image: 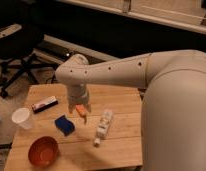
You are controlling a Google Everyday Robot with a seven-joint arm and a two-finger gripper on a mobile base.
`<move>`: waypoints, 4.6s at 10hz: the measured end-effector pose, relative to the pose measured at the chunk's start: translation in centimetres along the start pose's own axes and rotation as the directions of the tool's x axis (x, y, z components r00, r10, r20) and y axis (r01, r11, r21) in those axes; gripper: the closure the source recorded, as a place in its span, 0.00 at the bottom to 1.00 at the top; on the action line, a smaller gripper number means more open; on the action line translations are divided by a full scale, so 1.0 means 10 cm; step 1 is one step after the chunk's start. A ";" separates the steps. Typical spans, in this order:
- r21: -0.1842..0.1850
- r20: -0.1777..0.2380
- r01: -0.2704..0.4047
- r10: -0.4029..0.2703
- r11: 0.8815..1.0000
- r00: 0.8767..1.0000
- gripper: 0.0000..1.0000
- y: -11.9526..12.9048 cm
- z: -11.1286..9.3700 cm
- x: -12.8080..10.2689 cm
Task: Place the bottle in the ceramic bowl
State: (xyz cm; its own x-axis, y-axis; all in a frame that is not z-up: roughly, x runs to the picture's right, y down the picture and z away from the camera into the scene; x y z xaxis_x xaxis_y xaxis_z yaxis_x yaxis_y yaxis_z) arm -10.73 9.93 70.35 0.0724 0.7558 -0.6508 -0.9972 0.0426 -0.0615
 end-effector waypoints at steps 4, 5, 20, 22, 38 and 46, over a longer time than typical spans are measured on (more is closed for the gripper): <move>0.000 0.000 0.000 0.000 1.000 1.000 0.35 0.00 0.00 0.00; 0.000 0.000 0.000 0.000 1.000 1.000 0.35 0.00 0.00 0.00; 0.009 -0.003 -0.015 0.015 1.000 1.000 0.35 -0.04 0.02 0.00; 0.044 -0.022 -0.087 0.089 0.995 0.996 0.35 -0.29 0.15 -0.02; -0.016 0.009 -0.409 0.409 0.912 0.912 0.52 -1.25 1.48 -0.07; -0.041 0.111 -0.140 0.144 0.989 0.983 1.00 -0.12 0.61 -0.10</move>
State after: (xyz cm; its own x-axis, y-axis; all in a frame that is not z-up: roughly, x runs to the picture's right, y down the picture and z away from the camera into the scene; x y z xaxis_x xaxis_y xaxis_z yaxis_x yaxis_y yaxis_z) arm -9.74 13.12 75.71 -0.0745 0.8216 -0.5651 -0.9959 -0.0907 -0.0006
